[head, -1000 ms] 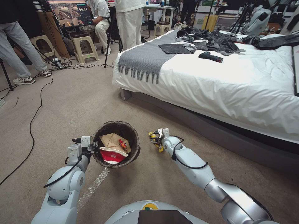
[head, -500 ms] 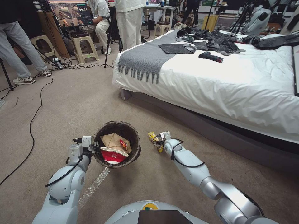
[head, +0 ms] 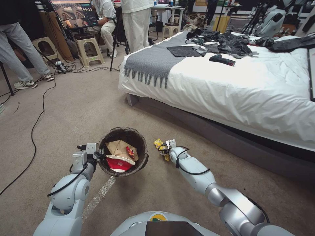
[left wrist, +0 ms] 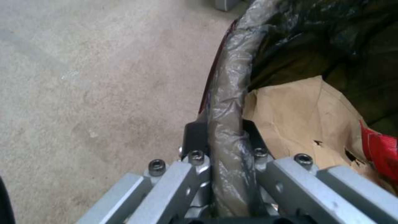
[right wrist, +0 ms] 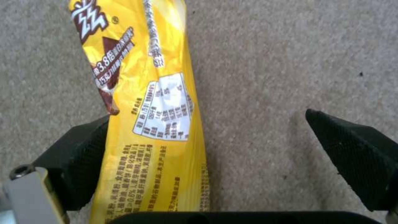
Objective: Pick up the trash bin, then pick up the garbage from the floor and place it into the trash bin.
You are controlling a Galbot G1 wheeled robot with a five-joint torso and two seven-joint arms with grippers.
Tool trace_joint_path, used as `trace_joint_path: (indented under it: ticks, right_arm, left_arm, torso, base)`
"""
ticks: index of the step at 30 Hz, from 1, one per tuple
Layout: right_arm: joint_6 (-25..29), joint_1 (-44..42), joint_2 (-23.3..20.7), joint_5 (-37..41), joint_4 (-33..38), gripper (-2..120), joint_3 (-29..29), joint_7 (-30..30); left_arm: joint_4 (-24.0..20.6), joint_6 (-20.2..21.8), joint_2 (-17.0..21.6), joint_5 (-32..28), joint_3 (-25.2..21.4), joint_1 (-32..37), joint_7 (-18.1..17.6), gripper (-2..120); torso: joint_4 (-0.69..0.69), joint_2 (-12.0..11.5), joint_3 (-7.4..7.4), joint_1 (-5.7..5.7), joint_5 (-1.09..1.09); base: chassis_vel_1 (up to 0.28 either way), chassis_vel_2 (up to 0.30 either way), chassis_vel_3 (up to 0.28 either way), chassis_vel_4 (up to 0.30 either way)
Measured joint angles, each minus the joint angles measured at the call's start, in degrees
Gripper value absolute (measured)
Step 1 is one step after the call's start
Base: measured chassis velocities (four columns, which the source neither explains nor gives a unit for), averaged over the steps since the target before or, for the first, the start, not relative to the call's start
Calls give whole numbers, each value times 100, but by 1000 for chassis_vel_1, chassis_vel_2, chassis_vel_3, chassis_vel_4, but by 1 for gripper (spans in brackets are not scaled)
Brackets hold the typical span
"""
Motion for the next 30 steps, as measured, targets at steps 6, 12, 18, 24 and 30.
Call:
trace_joint_path:
  ticks: [6,12,18,24,30]
  right_arm:
    - [18,-57,-13,-60,24,95,2,1]
    - [19,-97,-52,-83,169,77,-6,1]
    - [-48,-162,-144,-25,473,55,-78,74]
    - [-146,-205,-241,86,746,32,-147,186]
    - [-246,-279,-417,332,1183,5,-193,330]
  left_arm:
    - [-28,0,-2,1,12,13,-1,3]
    - [-31,0,0,1,9,10,-1,3]
    - [-40,0,4,4,9,22,1,3]
    - [-31,0,11,6,-2,17,6,3]
    - [9,0,-6,9,12,-3,15,3]
  torso:
    - [0,0,0,0,0]
    - [0,0,0,0,0]
    - [0,0,0,0,0]
    - [0,0,0,0,0]
    - [0,0,0,0,0]
  base:
    - [0,0,0,0]
    - [0,0,0,0]
    - [0,0,0,0]
    - [0,0,0,0]
    - [0,0,0,0]
